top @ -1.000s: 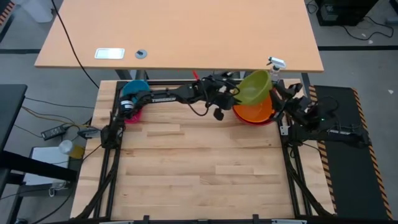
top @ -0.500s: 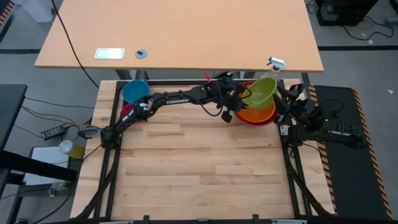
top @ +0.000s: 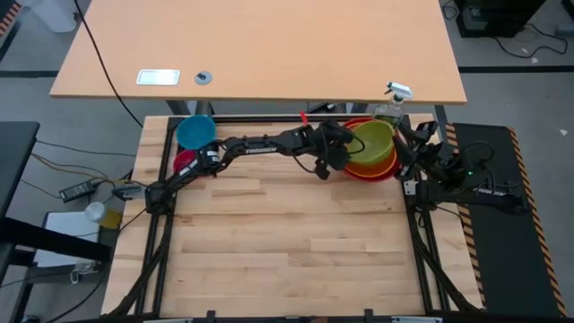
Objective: Nest bowls inside each other
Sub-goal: Stack the green bowl into the orange bowl, then stack the blue bowl into the green bowl
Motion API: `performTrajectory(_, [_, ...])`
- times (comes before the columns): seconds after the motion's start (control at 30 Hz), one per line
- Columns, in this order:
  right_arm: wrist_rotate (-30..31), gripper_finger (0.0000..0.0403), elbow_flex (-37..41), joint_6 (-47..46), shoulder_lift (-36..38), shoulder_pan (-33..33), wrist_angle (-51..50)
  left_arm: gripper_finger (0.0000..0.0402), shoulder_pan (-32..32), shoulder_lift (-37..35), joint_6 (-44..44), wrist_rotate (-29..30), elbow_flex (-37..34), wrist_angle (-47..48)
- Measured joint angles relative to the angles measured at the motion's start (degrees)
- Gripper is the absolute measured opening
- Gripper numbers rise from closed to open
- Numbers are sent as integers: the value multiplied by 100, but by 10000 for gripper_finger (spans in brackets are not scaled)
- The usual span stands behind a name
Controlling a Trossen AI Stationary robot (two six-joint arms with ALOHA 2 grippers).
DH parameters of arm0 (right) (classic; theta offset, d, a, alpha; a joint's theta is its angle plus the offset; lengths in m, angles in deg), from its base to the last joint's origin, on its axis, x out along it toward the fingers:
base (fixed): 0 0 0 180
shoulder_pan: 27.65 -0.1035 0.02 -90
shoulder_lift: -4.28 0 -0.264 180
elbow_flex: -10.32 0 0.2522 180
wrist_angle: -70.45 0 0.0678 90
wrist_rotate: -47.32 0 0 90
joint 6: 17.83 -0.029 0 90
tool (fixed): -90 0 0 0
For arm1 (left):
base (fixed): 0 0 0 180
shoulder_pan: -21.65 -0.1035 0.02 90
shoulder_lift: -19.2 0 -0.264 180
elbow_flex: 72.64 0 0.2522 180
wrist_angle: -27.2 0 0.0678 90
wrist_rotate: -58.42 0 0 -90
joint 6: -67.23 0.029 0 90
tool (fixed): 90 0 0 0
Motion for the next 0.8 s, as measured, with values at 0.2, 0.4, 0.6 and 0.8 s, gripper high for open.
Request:
performTrajectory(0.2, [0,165,-1,-28,0,0,-57,134,-6,-13,-56,-56,2,-232])
performTrajectory(0.4, [0,165,-1,-66,0,0,-74,202,-4,-51,-408,-154,28,-157])
performTrajectory(0.6, [15,165,0,-103,0,0,-95,222,6,-302,-1066,-50,264,-8])
performTrajectory(0.8, [136,165,-2,-109,37,0,-323,203,6,-809,-2271,154,267,1408])
